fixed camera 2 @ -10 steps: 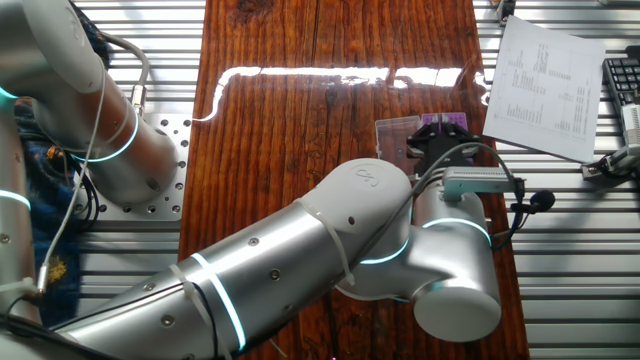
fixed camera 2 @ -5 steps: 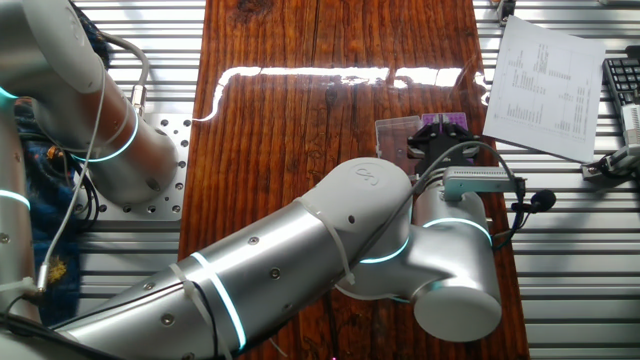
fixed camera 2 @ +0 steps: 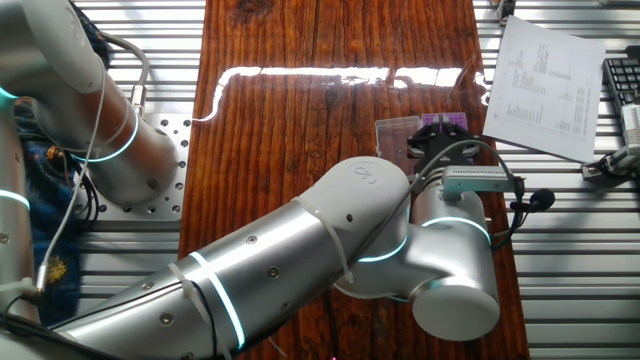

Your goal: Insert a small pipette tip into the holder for small pipette tips

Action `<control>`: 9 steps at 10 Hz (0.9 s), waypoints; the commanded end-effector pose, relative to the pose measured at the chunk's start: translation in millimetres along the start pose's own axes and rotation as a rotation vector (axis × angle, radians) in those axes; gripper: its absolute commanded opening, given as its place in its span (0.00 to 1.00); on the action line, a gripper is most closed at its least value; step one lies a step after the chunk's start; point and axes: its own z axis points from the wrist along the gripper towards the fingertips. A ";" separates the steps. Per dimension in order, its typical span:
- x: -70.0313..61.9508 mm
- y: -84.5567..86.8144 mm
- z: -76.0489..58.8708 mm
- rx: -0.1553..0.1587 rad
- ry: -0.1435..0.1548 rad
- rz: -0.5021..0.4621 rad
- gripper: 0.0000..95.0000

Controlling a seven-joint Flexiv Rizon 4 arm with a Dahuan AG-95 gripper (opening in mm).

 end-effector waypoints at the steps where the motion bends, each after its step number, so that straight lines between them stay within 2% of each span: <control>1: 1.2 0.7 0.9 0.001 0.000 -0.007 0.00; 6: -1.3 -1.8 2.8 0.011 -0.007 0.004 0.00; 9: 2.0 -1.8 4.0 0.011 -0.005 -0.006 0.00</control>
